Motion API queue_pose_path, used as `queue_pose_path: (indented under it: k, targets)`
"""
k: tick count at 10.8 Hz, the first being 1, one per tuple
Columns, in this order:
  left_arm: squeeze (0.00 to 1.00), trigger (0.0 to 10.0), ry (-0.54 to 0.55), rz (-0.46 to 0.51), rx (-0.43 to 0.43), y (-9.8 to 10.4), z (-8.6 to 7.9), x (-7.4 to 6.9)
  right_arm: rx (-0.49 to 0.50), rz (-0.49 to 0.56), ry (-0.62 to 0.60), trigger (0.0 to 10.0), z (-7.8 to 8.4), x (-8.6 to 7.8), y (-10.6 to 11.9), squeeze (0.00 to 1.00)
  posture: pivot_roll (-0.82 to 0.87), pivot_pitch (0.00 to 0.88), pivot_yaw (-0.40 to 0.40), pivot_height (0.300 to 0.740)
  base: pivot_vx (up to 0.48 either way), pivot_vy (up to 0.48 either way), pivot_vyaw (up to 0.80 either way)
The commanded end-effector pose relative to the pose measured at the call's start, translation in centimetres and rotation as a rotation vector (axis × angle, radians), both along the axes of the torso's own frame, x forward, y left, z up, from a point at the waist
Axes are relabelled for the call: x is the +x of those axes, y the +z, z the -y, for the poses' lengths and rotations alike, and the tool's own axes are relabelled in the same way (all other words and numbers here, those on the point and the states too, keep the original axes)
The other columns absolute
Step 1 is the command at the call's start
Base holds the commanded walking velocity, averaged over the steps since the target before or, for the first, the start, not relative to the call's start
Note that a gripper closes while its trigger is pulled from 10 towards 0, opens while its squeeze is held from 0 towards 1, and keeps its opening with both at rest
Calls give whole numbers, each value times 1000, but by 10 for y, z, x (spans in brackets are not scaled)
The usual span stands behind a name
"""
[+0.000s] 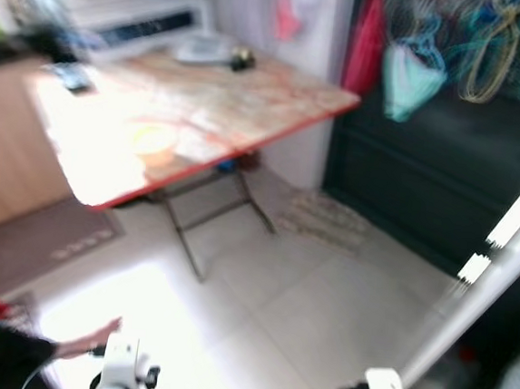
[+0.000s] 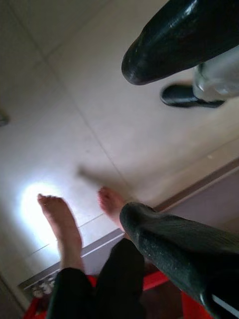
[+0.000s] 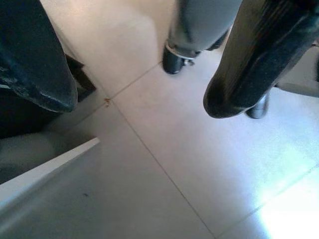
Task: Restocking fridge
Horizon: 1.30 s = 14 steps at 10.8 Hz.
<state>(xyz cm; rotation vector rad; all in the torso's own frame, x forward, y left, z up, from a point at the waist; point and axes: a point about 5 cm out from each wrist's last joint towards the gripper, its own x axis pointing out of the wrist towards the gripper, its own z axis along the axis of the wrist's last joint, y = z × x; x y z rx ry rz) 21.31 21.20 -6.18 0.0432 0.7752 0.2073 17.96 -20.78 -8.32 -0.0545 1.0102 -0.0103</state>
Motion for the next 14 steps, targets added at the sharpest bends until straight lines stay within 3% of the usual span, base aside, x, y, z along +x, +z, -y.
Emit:
queue_pose_path:
  k: [1,3,4,5,7,8,11,14]
  targets:
    - [0,10000,2,46,20,7,-5,9,15,10,-8,10000,-6,3,1,0,-78,0,45,740,0,0,0]
    - [0,10000,28,280,90,40,-13,42,16,7,-5,10000,-7,3,0,0,-78,0,48,740,0,0,0]
    - [0,10000,-11,491,140,75,-13,71,18,6,0,10000,-7,4,1,0,-73,0,48,740,0,0,0]
    - [0,10000,-43,606,177,95,-10,83,17,5,3,10000,-7,4,1,0,-70,0,49,740,0,0,0]
    - [0,10000,-143,822,292,128,3,92,18,7,8,10000,-7,4,1,0,-79,0,55,740,0,0,0]
    - [0,10000,-117,925,260,144,7,93,20,8,10,10000,-7,4,1,0,-75,0,50,740,0,0,0]
    - [0,10000,-129,998,215,159,18,97,20,8,16,10000,-7,4,1,0,-73,0,47,740,0,0,0]
    - [0,10000,-97,990,152,159,23,98,20,14,20,10000,-6,5,1,0,-76,0,42,740,167,0,0]
